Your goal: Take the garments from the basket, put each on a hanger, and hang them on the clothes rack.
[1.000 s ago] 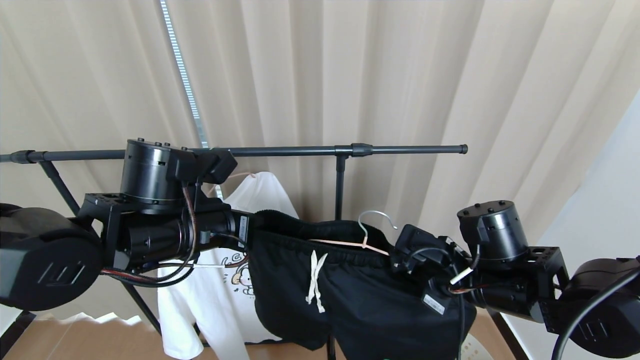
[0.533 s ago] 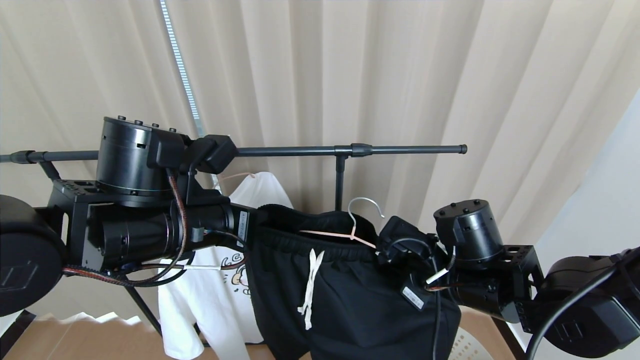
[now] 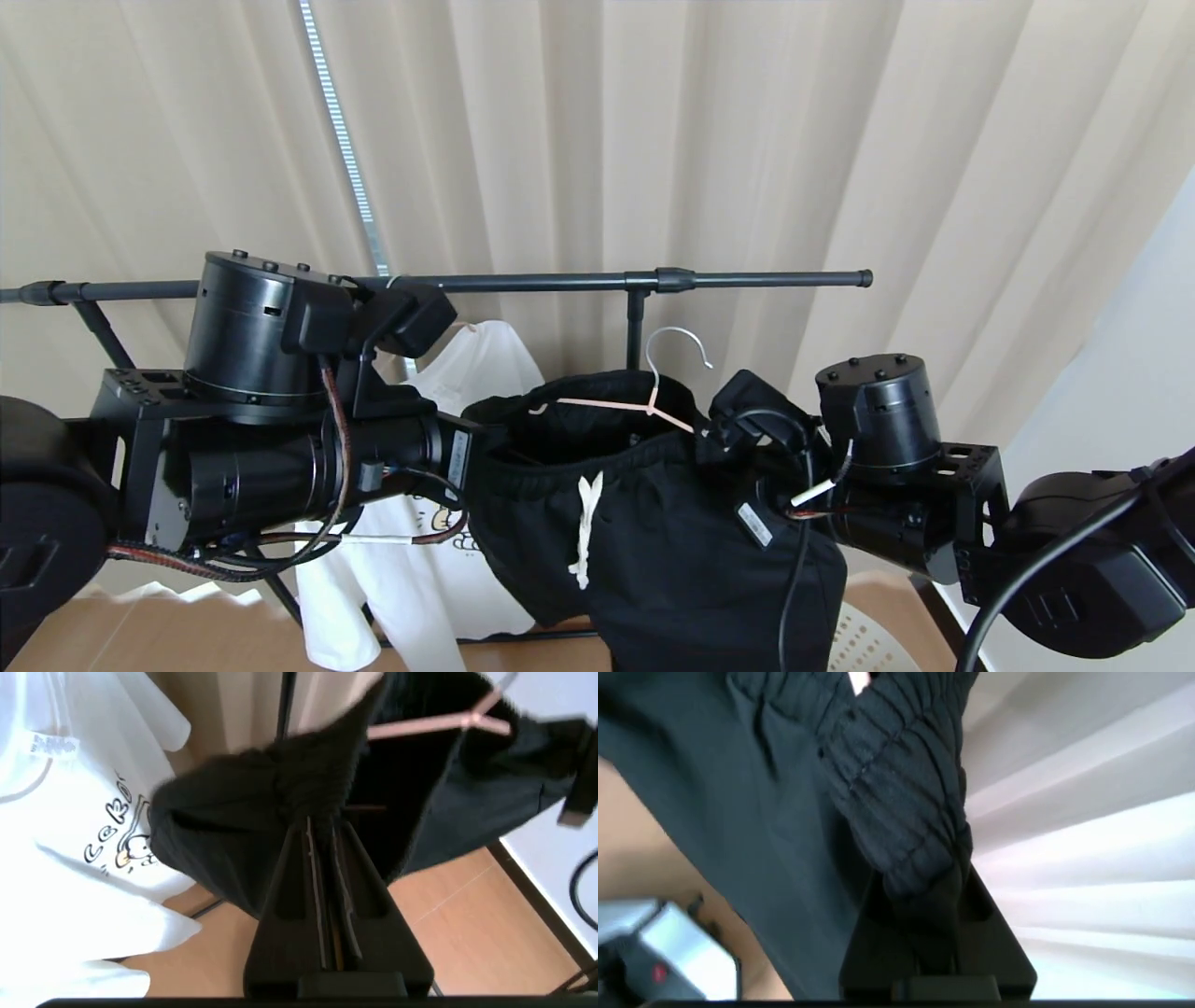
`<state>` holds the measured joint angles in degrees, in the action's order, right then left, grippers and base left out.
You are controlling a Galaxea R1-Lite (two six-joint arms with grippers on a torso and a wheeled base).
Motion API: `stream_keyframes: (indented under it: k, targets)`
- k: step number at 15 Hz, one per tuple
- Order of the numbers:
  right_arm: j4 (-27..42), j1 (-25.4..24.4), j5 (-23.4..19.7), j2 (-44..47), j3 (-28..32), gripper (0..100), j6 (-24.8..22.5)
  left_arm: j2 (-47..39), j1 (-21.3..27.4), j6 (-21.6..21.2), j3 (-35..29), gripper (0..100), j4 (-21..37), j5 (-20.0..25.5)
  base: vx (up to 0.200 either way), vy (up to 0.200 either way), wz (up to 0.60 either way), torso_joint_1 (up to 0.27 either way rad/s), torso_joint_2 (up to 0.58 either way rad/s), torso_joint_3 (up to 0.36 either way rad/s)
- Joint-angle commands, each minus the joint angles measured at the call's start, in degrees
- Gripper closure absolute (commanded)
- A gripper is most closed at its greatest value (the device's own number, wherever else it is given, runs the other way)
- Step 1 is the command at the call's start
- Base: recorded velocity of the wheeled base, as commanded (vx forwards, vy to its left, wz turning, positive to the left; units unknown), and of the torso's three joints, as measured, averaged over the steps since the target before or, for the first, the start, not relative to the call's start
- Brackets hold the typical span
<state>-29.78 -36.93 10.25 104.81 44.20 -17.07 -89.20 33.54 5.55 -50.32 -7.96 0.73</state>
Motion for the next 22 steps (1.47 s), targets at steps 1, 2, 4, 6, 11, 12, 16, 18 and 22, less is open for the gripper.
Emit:
stream_keyframes:
  k: [1, 2, 4, 6, 11, 12, 16, 18, 22]
  targets:
    - [-0.8, -0.08, -0.32, -0.49, -0.26, 100, 0.02, -0.36, 1.0, 0.08, 0.75, 100, -0.04, 0.06, 0.0, 0.0, 0.0, 0.0, 0.0, 0.0]
    - [-2.3, -0.08, -1.55, -1.02, -0.52, 100, 0.72, -1.86, 1.71, 0.08, 1.37, 100, -0.13, -0.03, 0.0, 0.0, 0.0, 0.0, 0.0, 0.0]
    - [-2.83, -1.04, -2.52, -2.07, -0.7, 100, 1.69, -3.7, 2.32, 0.43, 1.46, 100, -0.39, -0.38, 0.0, 0.0, 0.0, 0.0, 0.0, 0.0]
    - [-2.83, -1.31, -3.84, -3.21, -1.05, 100, 1.77, -5.81, 3.99, 2.01, 1.02, 100, -0.48, -0.56, 0.0, 0.0, 0.0, 0.0, 0.0, 0.0]
    - [-2.91, -1.92, -7.0, -6.03, -2.63, 100, 1.77, -9.5, 7.33, 5.97, -0.74, 100, -3.38, -4.95, 0.0, 0.0, 0.0, 0.0, 0.0, 0.0]
    - [-2.91, -2.01, -7.53, -6.55, -2.72, 100, 1.77, -9.59, 7.86, 6.14, -0.83, 100, -4.96, -4.95, 0.0, 0.0, 0.0, 0.0, 0.0, 0.0]
    - [-3.97, -2.01, -10.6, -6.73, -3.51, 100, 1.77, -10.73, 9.27, 7.64, -1.18, 100, -8.65, -5.21, 0.0, 0.0, 0.0, 0.0, 0.0, 0.0]
    - [-8.98, -2.01, -11.48, -6.73, -5.09, 100, 1.77, -11.0, 9.27, 7.72, -1.44, 100, -8.83, -5.21, 0.0, 0.0, 0.0, 0.0, 0.0, 0.0]
    - [-13.2, -2.01, -13.06, -6.82, -6.94, 100, 1.69, -13.11, 9.18, 7.9, -2.41, 100, -11.2, -6.09, 0.0, 0.0, 0.0, 0.0, 0.0, 0.0]
